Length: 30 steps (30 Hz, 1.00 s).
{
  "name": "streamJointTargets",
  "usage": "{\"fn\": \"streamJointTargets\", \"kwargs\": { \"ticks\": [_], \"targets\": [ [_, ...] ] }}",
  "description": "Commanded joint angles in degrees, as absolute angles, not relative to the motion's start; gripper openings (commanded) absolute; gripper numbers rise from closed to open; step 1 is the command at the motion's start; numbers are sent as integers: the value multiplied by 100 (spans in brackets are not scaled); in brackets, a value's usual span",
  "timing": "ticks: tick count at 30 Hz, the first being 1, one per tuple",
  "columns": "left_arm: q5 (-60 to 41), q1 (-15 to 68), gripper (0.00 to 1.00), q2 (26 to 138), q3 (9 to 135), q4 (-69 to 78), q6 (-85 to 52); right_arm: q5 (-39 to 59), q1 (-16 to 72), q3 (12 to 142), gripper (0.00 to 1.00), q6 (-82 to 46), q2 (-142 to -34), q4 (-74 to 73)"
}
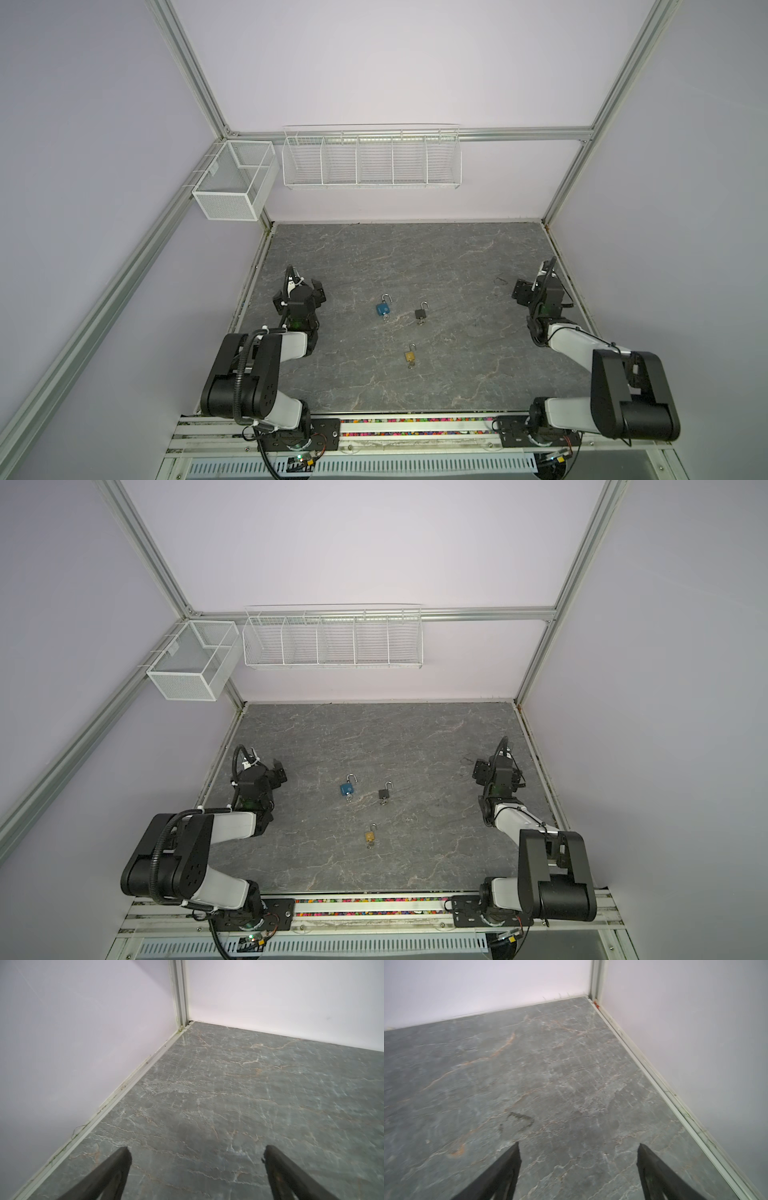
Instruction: Unlock with the key
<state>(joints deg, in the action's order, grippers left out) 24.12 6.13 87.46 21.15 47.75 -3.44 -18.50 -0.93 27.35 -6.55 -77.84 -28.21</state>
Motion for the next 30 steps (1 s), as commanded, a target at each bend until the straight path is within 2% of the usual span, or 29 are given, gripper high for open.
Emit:
{"fn": "streamJointTargets", "kwargs": {
  "ticks": [1, 4, 5, 6, 8, 10, 12, 30],
  "targets": [
    [1881, 589, 100, 8864, 1979, 5683, 8, -1225, 173, 2161, 88, 144, -8101, -4529],
    [1880, 589, 100, 8895, 2152, 5420, -1, -1005, 332, 1740, 88, 501, -8998, -6279],
    [1881, 574, 99, 8922, 2192, 5369, -13, -1039, 276, 2036, 89, 343, -8929, -5525],
    [1941, 551, 99, 8879, 2281, 5148, -96, -638, 31, 2337, 89, 130, -8683, -4561],
    [1875, 467, 99, 8867, 2312, 5057, -184, -596, -4, 2143, 88, 179, -8938, -5398],
    [1863, 466, 99, 8886, 2290, 5135, -165, -599, 6, 2256, 88, 150, -8711, -4790],
    [1863, 466, 99, 8883, 2286, 5134, -162, -649, 21, 2149, 88, 176, -8822, -5211],
    [1857, 466, 99, 8892, 2239, 5247, -142, -629, 21, 2215, 88, 167, -8772, -4964]
  ]
}}
